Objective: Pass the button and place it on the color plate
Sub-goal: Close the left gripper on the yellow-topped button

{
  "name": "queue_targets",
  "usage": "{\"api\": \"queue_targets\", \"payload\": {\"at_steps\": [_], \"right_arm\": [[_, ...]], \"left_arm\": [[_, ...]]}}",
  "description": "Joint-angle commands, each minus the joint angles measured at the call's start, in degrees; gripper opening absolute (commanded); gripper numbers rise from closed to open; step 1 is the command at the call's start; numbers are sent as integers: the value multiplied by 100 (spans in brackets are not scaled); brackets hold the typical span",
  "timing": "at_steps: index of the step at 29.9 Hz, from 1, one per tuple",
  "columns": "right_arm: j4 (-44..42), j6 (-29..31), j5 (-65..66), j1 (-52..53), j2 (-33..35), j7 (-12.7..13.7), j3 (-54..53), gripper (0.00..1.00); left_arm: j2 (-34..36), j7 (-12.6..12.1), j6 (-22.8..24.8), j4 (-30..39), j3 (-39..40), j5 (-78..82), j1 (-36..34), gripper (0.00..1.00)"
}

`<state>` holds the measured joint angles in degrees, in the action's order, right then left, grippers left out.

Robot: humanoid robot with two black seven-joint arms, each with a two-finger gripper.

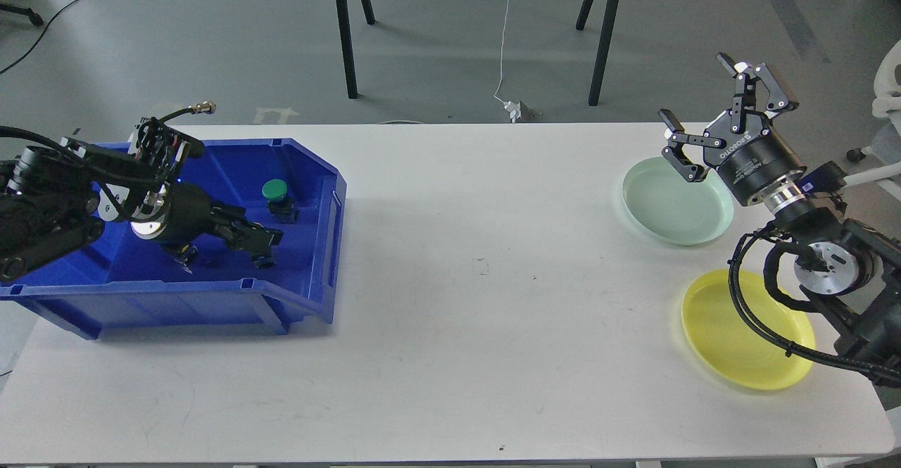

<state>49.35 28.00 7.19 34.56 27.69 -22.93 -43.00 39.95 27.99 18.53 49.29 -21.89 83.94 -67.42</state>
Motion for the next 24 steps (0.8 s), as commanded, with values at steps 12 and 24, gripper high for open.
{"api": "queue_targets", "payload": {"at_steps": [12,24], "right_arm": [[39,0,-7,-151,-1,-18,-130,100],[39,0,-7,-178,-1,-18,-183,100]], "left_arm": [[-101,1,-156,-69,0,9,97,81],[-163,1,-156,-280,-158,18,115,65]]}}
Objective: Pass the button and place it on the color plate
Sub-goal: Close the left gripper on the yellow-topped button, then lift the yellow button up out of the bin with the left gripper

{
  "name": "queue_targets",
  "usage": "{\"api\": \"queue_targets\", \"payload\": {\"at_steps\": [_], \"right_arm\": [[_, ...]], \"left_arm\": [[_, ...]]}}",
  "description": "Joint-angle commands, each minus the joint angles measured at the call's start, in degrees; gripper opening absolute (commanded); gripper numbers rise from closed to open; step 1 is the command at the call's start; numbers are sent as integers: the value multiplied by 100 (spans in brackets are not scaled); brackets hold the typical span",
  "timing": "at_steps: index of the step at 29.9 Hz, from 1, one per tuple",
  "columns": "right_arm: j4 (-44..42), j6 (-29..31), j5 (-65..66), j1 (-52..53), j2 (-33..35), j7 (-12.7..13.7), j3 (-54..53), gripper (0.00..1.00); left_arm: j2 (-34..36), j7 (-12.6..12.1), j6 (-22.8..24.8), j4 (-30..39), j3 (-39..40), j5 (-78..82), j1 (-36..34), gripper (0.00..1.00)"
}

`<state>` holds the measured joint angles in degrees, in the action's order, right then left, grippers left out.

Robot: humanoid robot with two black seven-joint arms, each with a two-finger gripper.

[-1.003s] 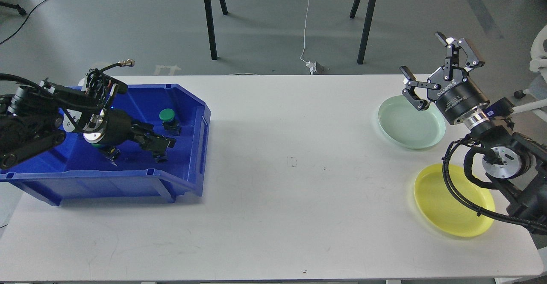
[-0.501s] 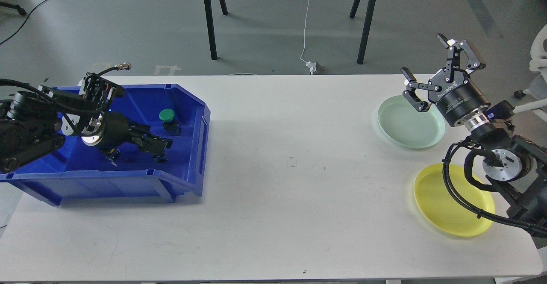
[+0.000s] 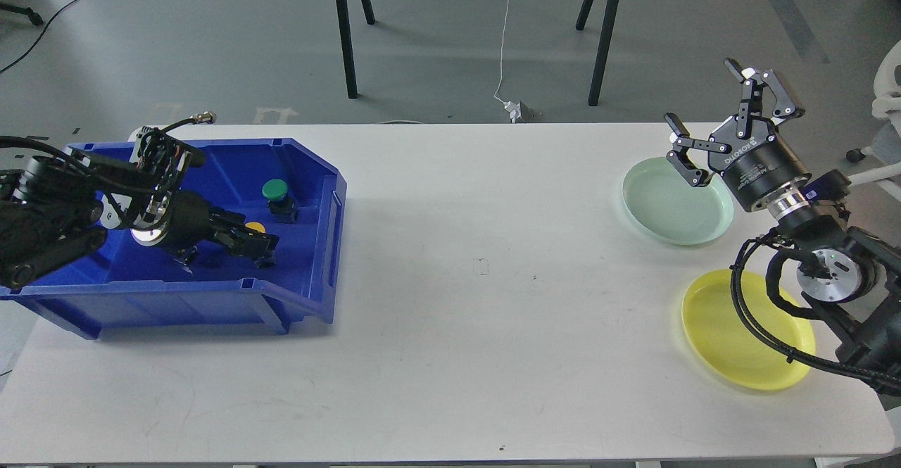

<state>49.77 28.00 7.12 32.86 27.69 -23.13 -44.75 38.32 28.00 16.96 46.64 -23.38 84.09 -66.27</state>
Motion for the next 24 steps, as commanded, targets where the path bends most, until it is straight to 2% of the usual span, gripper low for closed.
{"api": "queue_targets", "payload": {"at_steps": [1,4,10,11,14,15,24], "right_arm": [[-2,0,0,-7,0,1,-7,100],[-2,0,0,-7,0,1,-34,100],[-2,0,0,-51,0,1,-34,100],[-2,0,0,-51,0,1,-42,100],[-2,0,0,-60,0,1,-43,100],[-2,0,0,-69,0,1,-43,100],[-11,0,0,-87,0,1,-113,100]], "left_arm": [[0,0,0,-15,-9,2,9,63],[-18,0,-18,-24,-9,-7,97,52],[-9,0,-18,-41,-9,2,123,40],[-9,0,-26,-50,-9,2,123,35],[-9,0,-27,-59,-9,29,114,11],[-9,0,-27,-59,-9,29,114,7],[289,0,-18,38,70,2,-122,5]]}}
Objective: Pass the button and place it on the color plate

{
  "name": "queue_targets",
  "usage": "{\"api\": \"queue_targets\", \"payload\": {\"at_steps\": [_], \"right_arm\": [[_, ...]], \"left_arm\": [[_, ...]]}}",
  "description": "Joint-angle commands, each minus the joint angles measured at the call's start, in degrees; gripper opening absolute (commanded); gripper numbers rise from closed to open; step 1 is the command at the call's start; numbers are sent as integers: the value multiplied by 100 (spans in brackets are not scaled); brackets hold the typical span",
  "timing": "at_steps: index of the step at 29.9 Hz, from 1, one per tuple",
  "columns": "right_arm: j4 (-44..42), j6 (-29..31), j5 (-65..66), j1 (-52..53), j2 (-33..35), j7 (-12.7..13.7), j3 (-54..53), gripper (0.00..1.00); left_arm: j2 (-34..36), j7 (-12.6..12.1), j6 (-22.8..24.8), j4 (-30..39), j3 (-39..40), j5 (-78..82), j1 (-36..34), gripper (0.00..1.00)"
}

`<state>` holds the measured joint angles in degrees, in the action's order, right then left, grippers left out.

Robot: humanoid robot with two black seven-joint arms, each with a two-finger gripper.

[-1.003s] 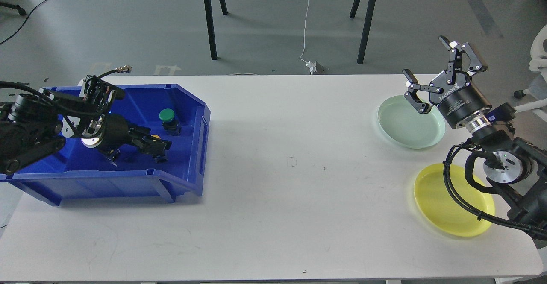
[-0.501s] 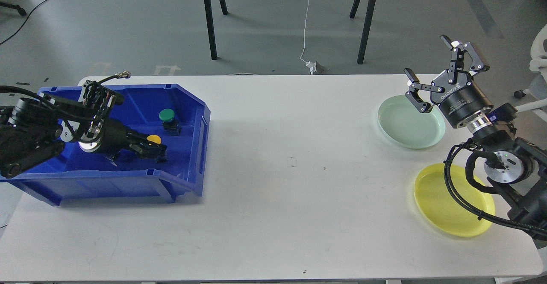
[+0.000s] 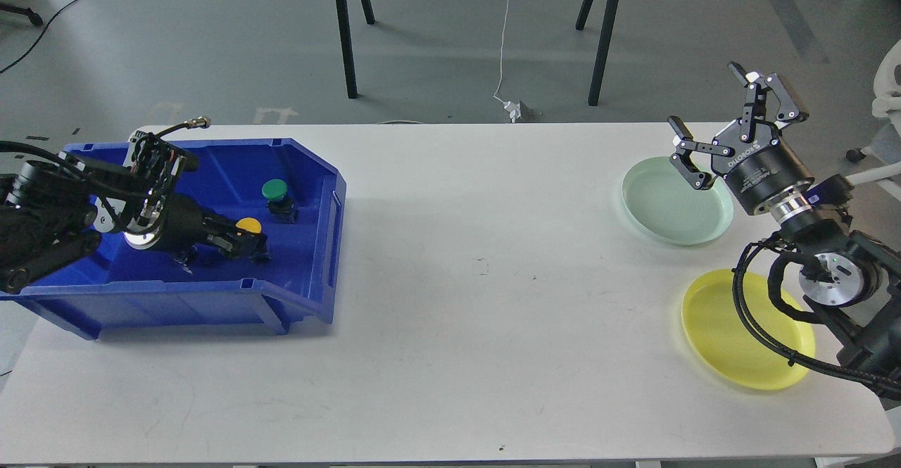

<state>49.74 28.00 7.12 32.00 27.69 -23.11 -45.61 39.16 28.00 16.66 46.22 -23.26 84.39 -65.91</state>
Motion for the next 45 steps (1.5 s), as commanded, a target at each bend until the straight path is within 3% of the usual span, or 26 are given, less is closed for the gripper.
{"api": "queue_targets", "payload": {"at_steps": [1,8,13,15,18,22,25,32,37,45], "right_arm": [[-8,0,0,-1,0,0,-53,99],[-140,0,9,17,-53,17,-203,100],[-149,0,9,34,96,44,-194,100],[-149,0,9,25,306,35,-185,100],[-88,0,0,8,597,17,-177,100],[271,0,35,-71,939,17,-89,100],[763,0,114,-255,1089,9,-1,99],[2144,0,859,-476,985,9,78,99],[2215,0,1494,-441,309,9,236,99],[2250,0,1477,-397,53,17,245,100]], "left_arm": [[354,0,13,150,84,-28,-307,5],[1803,0,302,1721,934,-308,-1661,6],[2421,0,944,3014,2332,-1975,-1707,7],[2229,0,717,3383,2457,-2846,-1549,7],[1335,0,-256,3570,2466,-3621,-1373,8],[-361,0,-1452,3228,2510,-3772,-662,8],[-1346,0,-1919,2824,2554,-3781,-170,8],[-2255,0,-2079,2260,2870,-3746,640,9],[-2290,0,-2070,2242,3002,-3720,693,9],[-2299,0,-2088,2260,2967,-3711,711,9]]}}
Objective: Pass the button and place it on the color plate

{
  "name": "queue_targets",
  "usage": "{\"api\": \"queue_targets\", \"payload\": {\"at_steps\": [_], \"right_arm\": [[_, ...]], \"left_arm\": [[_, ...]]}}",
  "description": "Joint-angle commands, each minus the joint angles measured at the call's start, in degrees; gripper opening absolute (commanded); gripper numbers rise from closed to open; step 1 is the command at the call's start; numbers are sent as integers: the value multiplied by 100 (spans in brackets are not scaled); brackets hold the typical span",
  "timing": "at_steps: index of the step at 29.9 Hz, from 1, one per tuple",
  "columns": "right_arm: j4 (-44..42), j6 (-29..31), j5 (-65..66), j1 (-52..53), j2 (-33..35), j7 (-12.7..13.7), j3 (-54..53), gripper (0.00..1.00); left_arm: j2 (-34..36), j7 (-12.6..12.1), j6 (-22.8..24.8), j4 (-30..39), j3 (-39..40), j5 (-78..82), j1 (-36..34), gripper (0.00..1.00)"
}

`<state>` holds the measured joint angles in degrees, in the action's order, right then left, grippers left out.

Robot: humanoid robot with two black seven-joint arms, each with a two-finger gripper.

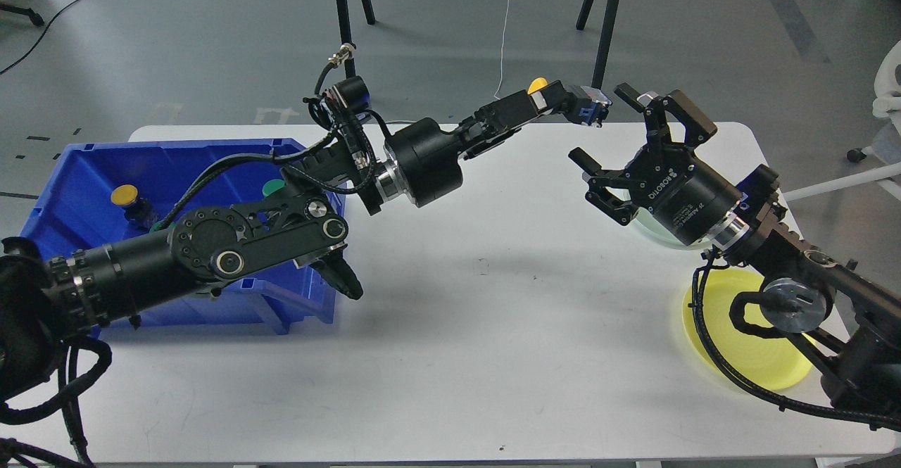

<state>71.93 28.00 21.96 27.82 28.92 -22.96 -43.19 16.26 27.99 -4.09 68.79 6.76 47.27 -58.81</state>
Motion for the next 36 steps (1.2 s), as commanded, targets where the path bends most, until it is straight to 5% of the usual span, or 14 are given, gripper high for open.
{"api": "queue_targets", "payload": {"at_steps": [1,24,36], "right_arm": [[41,0,-16,21,-80,2,-5,99],[568,0,-596,109,202,46,65,97],[507,-137,-517,144,166,46,144,71]], "left_arm": [[-9,1,-13,3,-43,2,1,9],[-9,1,-57,-15,-35,116,10,10],[0,1,-48,-15,-26,116,18,10]]}}
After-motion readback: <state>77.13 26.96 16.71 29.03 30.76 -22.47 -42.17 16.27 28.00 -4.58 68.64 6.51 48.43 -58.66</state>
